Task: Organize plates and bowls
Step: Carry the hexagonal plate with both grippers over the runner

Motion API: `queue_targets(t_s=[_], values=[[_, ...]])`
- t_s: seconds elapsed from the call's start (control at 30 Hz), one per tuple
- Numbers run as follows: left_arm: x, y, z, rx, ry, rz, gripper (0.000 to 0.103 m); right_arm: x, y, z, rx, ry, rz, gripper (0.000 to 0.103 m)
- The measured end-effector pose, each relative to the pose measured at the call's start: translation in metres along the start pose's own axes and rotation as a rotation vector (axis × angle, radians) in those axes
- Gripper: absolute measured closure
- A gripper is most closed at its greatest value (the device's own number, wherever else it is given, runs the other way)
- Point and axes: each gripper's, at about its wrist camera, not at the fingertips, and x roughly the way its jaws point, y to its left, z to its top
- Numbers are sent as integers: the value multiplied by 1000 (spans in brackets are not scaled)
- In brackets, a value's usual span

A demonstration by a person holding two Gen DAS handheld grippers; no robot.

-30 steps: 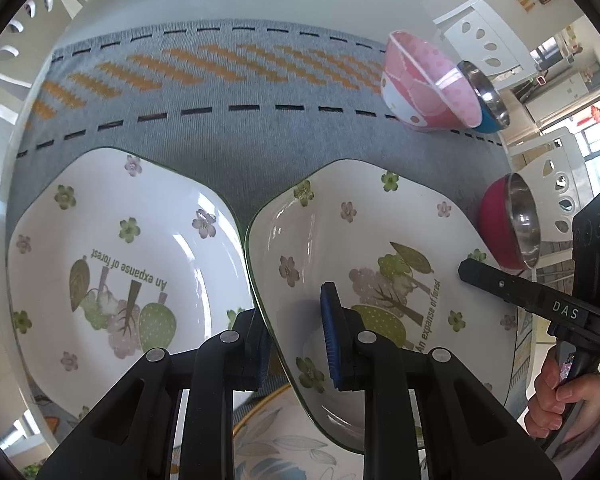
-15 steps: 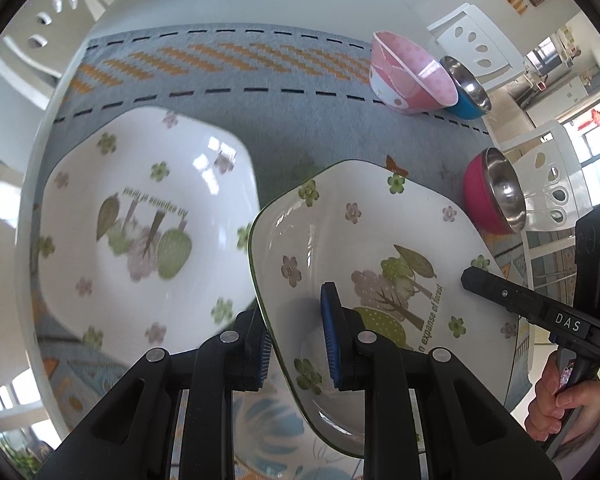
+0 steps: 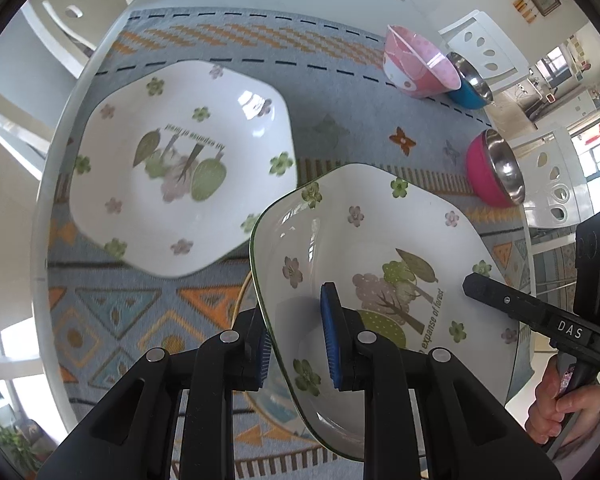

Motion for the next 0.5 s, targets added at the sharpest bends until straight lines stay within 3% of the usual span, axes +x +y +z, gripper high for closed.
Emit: queue_targets(t_s=[0.5], values=[[12,13,-22,-10,31,-5,83,20,2,-20,-27,63,-22,89]])
